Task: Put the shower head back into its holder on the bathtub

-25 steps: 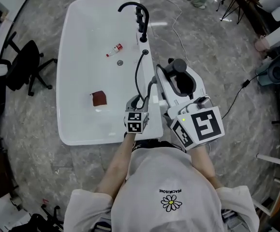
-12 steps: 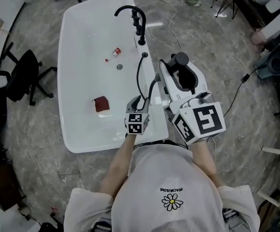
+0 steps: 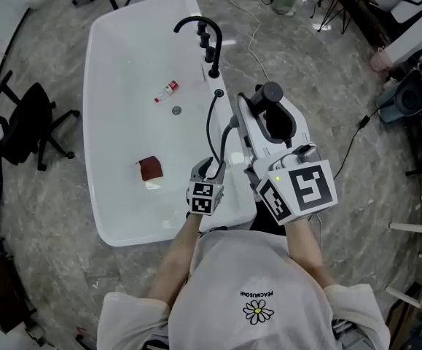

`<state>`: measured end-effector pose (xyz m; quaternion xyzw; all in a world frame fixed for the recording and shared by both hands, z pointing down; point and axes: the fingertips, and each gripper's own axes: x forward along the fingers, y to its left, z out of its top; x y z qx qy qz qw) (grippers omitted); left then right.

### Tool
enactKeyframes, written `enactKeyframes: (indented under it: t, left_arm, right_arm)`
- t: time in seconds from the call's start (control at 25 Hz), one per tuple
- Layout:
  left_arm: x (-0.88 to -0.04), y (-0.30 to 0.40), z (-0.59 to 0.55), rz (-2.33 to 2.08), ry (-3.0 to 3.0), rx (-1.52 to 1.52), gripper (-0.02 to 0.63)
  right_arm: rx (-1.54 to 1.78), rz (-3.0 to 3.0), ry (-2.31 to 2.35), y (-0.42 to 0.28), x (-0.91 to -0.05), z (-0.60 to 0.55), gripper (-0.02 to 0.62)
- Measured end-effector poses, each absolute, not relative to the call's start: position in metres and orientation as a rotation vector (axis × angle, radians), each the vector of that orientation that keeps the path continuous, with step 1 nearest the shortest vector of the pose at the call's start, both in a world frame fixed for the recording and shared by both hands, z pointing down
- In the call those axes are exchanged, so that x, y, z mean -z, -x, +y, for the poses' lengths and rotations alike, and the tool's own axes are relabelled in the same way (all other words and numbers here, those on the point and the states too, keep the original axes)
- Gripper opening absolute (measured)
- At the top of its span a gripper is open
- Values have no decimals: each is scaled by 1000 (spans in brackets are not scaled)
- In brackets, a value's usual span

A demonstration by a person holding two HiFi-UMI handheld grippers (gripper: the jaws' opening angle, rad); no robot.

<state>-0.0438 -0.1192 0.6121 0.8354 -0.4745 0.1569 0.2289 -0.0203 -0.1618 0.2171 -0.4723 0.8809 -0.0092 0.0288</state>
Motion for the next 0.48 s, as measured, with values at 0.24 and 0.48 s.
enactKeyframes:
  t: [0.24,0.48]
  left_arm:
    - [-661,40,-154,-1343,-2181,-537,160]
    - [-718,39,-164,-1377,-1976,-666,111]
  right_arm:
    - [128,2721,1259,8,-197,-180,137]
    - [76,2720,1210,-22,-170,-210,137]
